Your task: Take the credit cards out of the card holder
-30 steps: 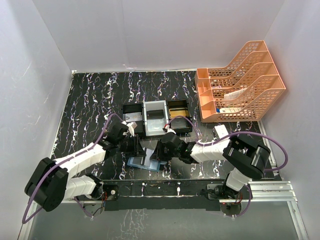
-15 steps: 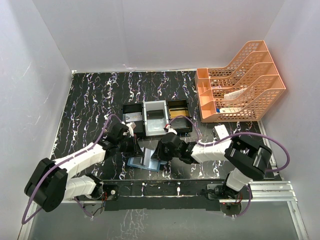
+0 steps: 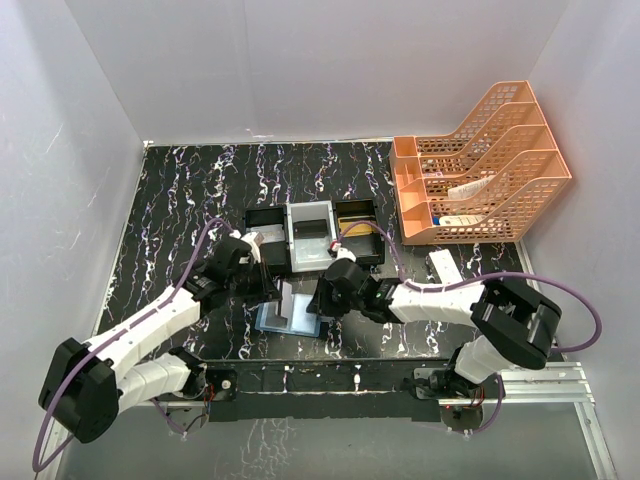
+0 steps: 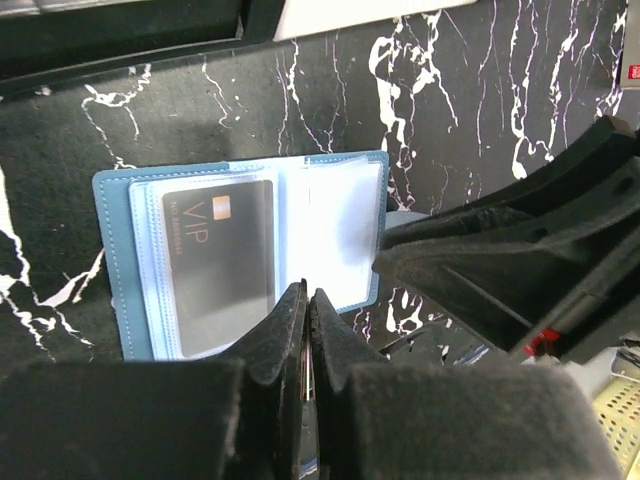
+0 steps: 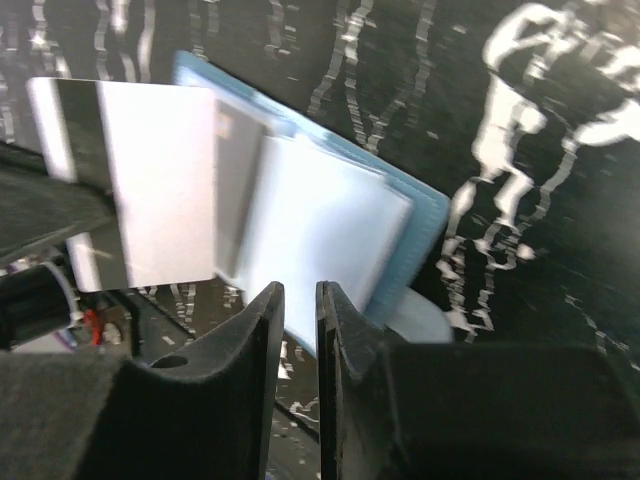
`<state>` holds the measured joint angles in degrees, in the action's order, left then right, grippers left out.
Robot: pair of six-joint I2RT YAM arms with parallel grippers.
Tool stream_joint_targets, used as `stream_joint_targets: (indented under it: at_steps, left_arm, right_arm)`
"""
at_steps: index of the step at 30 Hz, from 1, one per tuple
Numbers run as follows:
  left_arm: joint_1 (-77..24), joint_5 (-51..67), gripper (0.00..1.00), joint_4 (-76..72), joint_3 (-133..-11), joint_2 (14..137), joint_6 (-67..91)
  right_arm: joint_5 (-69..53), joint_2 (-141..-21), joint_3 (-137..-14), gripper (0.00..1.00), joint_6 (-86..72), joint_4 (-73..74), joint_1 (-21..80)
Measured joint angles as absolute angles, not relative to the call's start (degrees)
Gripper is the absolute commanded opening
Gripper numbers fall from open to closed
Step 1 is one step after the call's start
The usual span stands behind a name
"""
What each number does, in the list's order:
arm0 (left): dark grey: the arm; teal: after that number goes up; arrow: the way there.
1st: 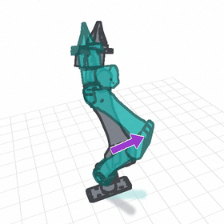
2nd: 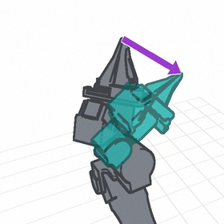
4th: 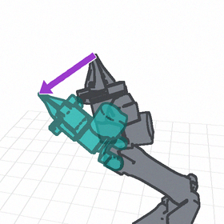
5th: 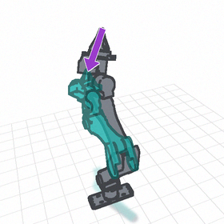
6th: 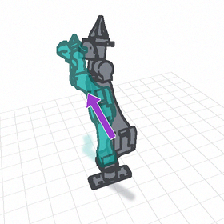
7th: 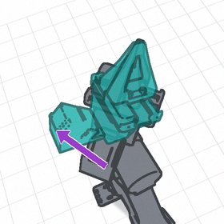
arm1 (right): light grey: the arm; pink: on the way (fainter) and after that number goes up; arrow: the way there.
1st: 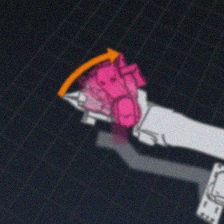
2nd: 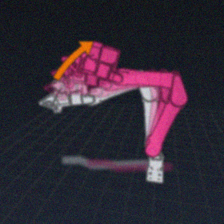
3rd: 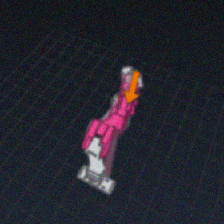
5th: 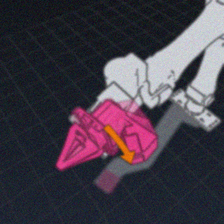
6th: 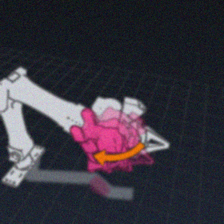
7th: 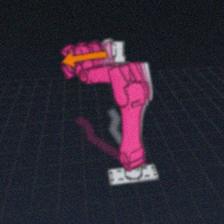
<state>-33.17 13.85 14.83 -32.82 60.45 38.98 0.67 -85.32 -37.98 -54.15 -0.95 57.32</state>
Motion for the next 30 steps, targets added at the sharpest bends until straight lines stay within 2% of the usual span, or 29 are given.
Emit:
stream_joint_targets:
  at_steps: [10, 17, 19, 21, 27, 30]
  left_arm:
    - [-33.17, 4.84, 0.0, 22.39, -33.52, 56.38, 39.31]
    - [-33.17, 2.04, 0.0, 23.53, -33.52, 53.12, 40.1]
    - [-33.17, 2.09, 0.0, 23.31, -33.52, 53.04, 40.1]
    - [-33.17, 2.13, 0.0, 22.94, -33.52, 53.01, 40.1]
    - [-33.17, 2.35, 0.0, 21.45, -33.32, 52.82, 40.07]
    - [-33.17, 2.44, 0.0, 20.86, -33.3, 52.75, 40.01]
  right_arm:
    - [-5.65, -90.54, -44.07, 0.21, -53.49, -7.97, 57.32]
    - [-5.15, -98.0, -48.64, 0.22, -53.01, -4.82, 57.41]
    - [-3.36, -97.97, -48.71, 0.25, -52.73, -2.33, 57.49]
    - [-2.26, -97.91, -48.71, 0.32, -52.6, -0.97, 57.54]
    - [-0.4, -96.68, -48.71, 0.35, -51.35, 0.25, 57.65]
    - [0.08, -95.46, -48.36, 0.47, -50.85, 0.27, 57.65]
